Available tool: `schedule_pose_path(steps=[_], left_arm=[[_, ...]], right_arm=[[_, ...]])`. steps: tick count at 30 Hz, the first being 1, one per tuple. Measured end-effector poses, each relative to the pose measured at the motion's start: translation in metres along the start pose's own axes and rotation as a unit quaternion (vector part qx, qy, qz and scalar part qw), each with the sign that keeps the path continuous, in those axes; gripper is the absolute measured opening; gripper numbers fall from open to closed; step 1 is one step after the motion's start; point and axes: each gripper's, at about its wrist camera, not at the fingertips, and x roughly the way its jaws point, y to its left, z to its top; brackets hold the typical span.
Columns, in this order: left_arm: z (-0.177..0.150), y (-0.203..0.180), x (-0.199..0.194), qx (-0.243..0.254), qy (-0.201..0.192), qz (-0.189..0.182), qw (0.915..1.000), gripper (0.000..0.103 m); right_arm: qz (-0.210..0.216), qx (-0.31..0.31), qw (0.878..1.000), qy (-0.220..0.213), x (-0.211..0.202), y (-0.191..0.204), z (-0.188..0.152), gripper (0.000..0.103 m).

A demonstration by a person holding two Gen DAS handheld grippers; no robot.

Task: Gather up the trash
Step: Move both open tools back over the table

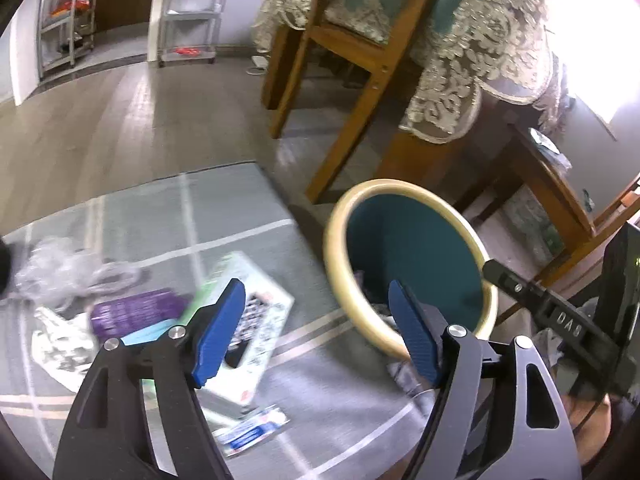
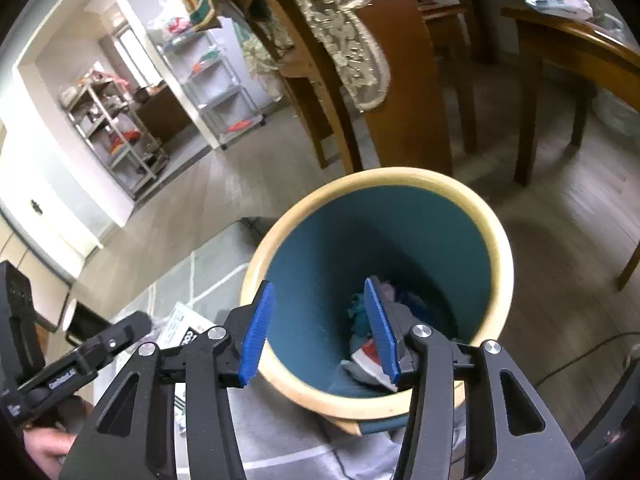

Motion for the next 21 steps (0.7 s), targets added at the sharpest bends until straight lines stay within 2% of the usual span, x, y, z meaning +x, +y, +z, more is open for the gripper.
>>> schedule_pose_path(steps=[6, 13, 21], left_arm=[[-0.015, 0.033, -0.017, -0.005, 0.001, 0.032, 0.9995, 0.074], [-0.029, 0.059, -0.016, -0.012, 0.012, 0.054, 0.9984, 0.078], [-0.025, 0.053, 0.016, 0.047, 0.041, 0.07, 0.9956, 0.08]], right_arm=[[0.012, -0.022, 1.0, 0.007, 0.004, 0.015, -0.005, 0.053], [0.024, -0.071, 0.997, 0.022, 0.011, 0.041, -0.016, 0.055], [0.033, -0.092, 0.995, 0.038, 0.016, 0.052, -0.026, 0.055]])
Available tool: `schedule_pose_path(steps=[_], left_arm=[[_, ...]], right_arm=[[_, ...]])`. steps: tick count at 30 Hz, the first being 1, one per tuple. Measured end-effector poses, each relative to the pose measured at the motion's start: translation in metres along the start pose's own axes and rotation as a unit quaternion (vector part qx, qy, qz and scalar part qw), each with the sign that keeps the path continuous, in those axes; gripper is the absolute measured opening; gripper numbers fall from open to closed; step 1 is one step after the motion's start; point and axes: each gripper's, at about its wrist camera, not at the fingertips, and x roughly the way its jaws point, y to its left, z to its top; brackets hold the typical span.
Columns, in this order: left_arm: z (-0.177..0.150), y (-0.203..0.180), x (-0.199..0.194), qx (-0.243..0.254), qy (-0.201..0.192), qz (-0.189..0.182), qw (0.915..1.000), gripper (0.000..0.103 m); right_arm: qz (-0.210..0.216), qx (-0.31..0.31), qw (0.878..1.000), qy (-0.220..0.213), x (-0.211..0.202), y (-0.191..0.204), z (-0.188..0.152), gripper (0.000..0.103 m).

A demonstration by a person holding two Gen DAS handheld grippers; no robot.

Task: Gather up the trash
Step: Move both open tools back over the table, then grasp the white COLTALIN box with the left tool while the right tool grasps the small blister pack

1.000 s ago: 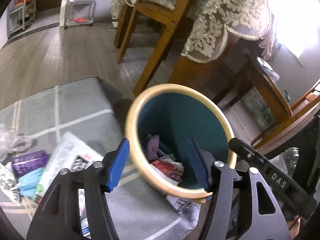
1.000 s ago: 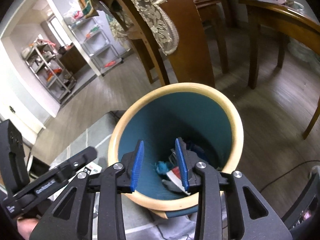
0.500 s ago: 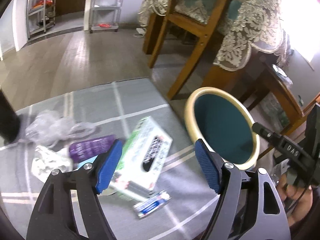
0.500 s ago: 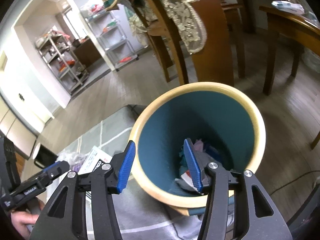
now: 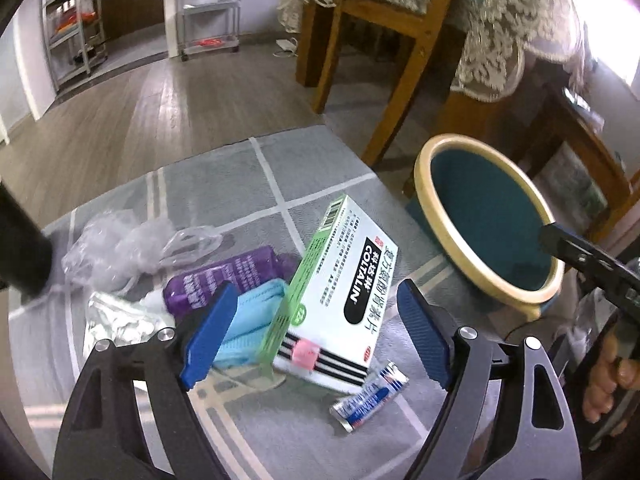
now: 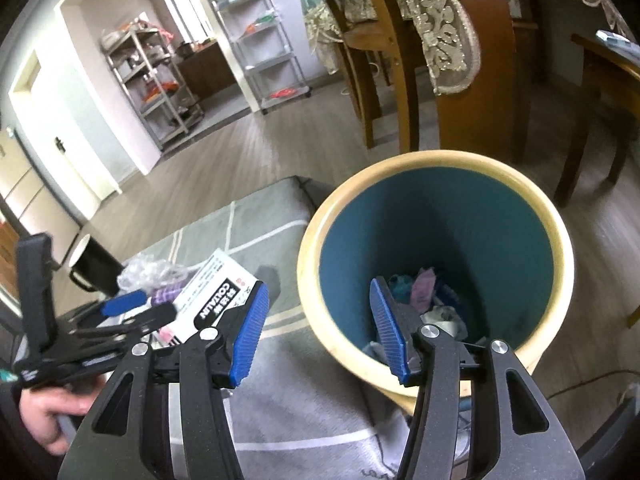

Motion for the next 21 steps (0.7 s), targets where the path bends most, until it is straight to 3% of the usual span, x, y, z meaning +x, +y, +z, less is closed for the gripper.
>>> schedule_pose_path(steps=[7, 12, 21], left_arm=[[0.006, -0.032, 0.021, 0.08, 0.022, 0.024, 0.9963, 0.082], [0.0, -0.052, 0.038, 0.136, 0.046, 0.078, 0.9865, 0.084], [-0.012, -0.071, 0.056, 0.198, 0.068, 0.124, 0.9699, 0.085]], right_arm=[[0.008, 0.006, 1.0, 0.006, 0.004, 0.0, -0.002, 0.055], [0.014, 0.012, 1.0, 0.008, 0.006, 0.0, -0.002, 0.055], [0.021, 0.022, 1.0, 0.007, 0.006, -0.002, -0.001, 0.055]])
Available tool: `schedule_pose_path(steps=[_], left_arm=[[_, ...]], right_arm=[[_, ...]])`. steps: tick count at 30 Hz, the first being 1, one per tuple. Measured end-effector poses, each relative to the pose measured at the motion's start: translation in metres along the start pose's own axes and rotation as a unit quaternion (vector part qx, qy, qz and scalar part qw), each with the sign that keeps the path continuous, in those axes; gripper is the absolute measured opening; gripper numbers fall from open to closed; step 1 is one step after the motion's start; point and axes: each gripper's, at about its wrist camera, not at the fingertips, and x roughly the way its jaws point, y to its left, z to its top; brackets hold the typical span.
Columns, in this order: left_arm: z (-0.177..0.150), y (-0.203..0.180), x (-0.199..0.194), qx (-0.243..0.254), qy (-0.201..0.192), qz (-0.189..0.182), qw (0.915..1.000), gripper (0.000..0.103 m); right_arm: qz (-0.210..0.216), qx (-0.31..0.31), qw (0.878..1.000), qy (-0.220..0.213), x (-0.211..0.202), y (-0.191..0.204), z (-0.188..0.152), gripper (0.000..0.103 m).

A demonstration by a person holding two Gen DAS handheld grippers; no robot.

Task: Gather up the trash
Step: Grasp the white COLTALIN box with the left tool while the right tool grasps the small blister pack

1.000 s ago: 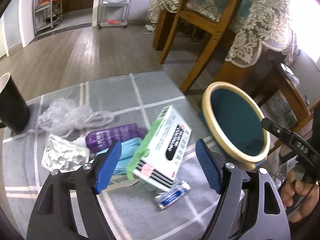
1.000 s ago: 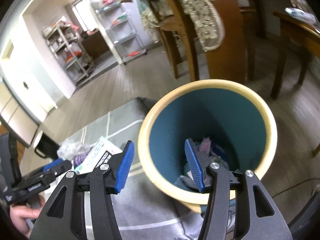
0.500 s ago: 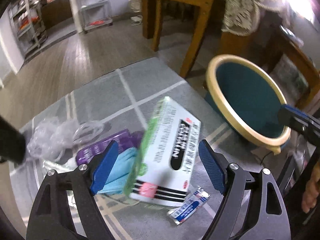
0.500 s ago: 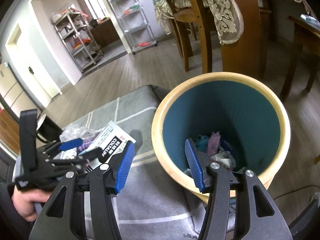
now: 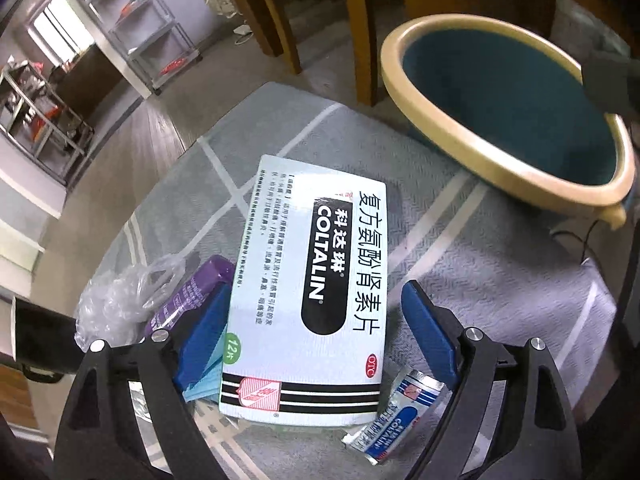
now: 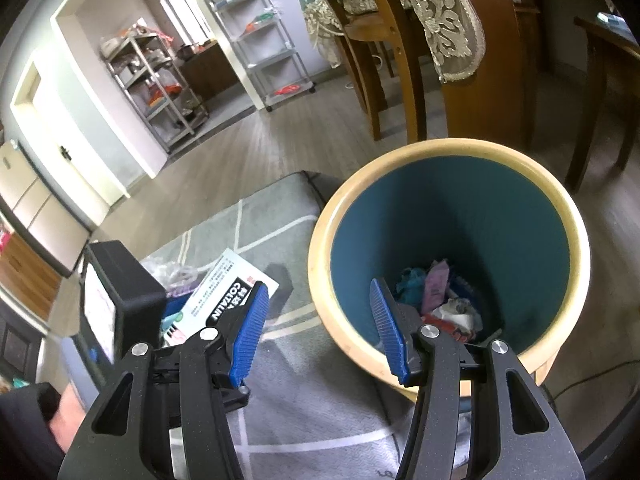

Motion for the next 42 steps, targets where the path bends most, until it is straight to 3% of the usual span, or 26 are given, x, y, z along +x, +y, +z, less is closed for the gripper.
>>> schedule_pose_path(steps=[3, 5, 18, 27, 38, 42], left_arm=[[0.0, 0.002, -0.002, -0.007, -0.004, -0.002, 1.0, 0.083], [-0.001, 0.007, -0.006, -0.02, -0.007, -0.009, 0.9997, 0.074], [-0.018, 0.038, -0.051, -0.087, -0.07, -0.054, 0.9923, 0.073], [-0.052, 0.091, -0.088, -0.166, -0.099, -0.075, 0.9782, 0.073], [-0.096, 0.131, -0.09, -0.253, -0.1, -0.084, 0.9587, 0.073], [-0.107, 0.137, -0.086, -0.278, -0.099, -0.092, 0.9509, 0.073]], right_arm=[[0.0, 0.0, 1.0, 0.0, 0.0, 0.0, 0.0, 0.055], [0.0, -0.001, 1.0, -0.001, 0.0, 0.001, 0.0, 0.055], [0.008, -0.027, 1.0, 0.001, 0.001, 0.019, -0.005, 0.055], [0.031, -0.077, 0.996, 0.019, 0.013, 0.049, -0.016, 0.055], [0.065, -0.156, 0.981, 0.094, 0.042, 0.091, -0.05, 0.055], [0.061, -0.18, 0.974, 0.122, 0.054, 0.102, -0.064, 0.062]])
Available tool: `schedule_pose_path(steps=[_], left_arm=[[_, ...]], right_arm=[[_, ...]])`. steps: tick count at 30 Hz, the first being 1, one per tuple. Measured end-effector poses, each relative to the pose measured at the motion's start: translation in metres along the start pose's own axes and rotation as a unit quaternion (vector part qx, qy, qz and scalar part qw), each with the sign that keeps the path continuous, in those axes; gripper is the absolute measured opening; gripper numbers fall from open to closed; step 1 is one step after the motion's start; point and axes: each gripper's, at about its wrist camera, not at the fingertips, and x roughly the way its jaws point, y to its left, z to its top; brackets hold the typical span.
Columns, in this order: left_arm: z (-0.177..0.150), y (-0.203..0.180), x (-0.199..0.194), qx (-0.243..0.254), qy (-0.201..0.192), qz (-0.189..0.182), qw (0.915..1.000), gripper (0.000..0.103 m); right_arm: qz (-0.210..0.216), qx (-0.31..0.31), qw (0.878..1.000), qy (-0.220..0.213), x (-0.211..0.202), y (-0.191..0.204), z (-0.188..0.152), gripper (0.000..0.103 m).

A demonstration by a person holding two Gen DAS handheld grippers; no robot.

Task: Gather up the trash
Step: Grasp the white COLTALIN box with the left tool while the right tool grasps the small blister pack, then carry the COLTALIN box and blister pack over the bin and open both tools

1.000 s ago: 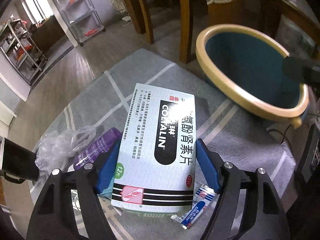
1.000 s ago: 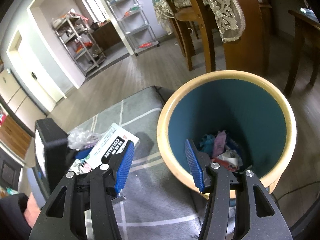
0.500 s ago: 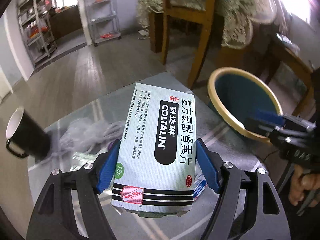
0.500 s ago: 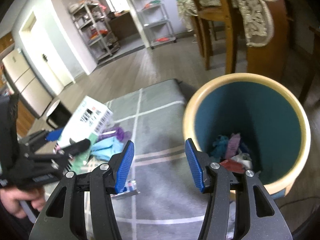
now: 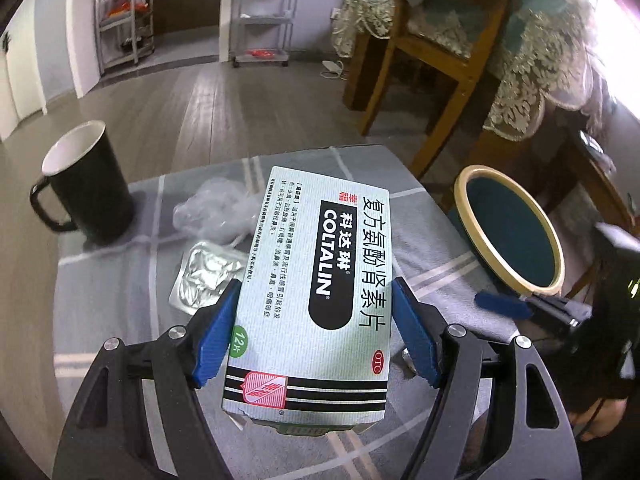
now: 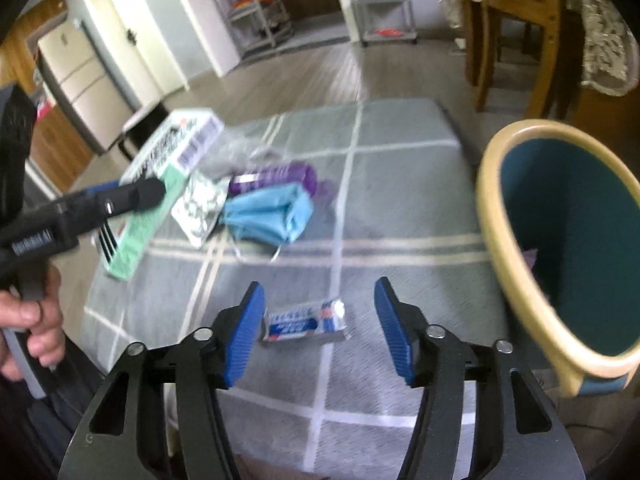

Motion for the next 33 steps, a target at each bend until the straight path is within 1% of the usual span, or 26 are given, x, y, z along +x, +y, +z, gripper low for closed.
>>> schedule_pose_path(steps=[3, 5, 9, 11, 14, 15, 16, 17, 23, 29, 33], left_arm=[[-0.003, 0.004, 0.0, -0.01, -0.001, 0.0, 0.9999, 0.073], [-0.003, 0.004, 0.0, -0.012, -0.002, -0.001, 0.9999, 0.073], [-0.005, 0.005, -0.001, -0.015, -0.004, -0.003, 0.9999, 0.073], [-0.007, 0.006, -0.001, -0.016, -0.004, -0.005, 0.9999, 0.073], [-0.009, 0.006, -0.001, -0.014, -0.001, -0.008, 0.9999, 0.073], [-0.01, 0.006, -0.001, -0.013, -0.001, -0.008, 0.9999, 0.073], [-0.01, 0.005, -0.001, -0.012, 0.0, -0.009, 0.9999, 0.073], [-0.011, 0.004, -0.001, -0.01, 0.001, -0.009, 0.9999, 0.073], [-0.01, -0.001, -0.001, -0.001, 0.003, -0.008, 1.0, 0.073], [-0.011, -0.006, -0.001, 0.005, 0.003, -0.013, 0.9999, 0.073], [-0.01, -0.012, 0.001, 0.01, 0.003, -0.02, 0.9997, 0.073]], right_arm=[[-0.005, -0.014, 1.0, 0.027, 0.014, 0.01, -0.007, 0.067], [-0.009, -0.02, 0.999, 0.044, 0.022, 0.014, -0.011, 0.068], [-0.023, -0.031, 0.997, 0.06, 0.032, 0.017, -0.018, 0.072], [-0.028, -0.037, 0.997, 0.058, 0.033, 0.021, -0.019, 0.073], [-0.04, -0.046, 0.997, 0.054, 0.034, 0.025, -0.02, 0.073], [-0.044, -0.05, 0.996, 0.053, 0.035, 0.026, -0.02, 0.071], [-0.049, -0.056, 0.996, 0.051, 0.035, 0.026, -0.021, 0.068], [-0.054, -0.062, 0.995, 0.049, 0.034, 0.028, -0.021, 0.06], [-0.045, -0.066, 0.996, 0.04, 0.027, 0.028, -0.019, 0.06], [-0.04, -0.049, 0.998, 0.008, 0.007, 0.019, -0.009, 0.06], [-0.044, -0.023, 0.998, -0.026, -0.016, 0.006, -0.001, 0.06]])
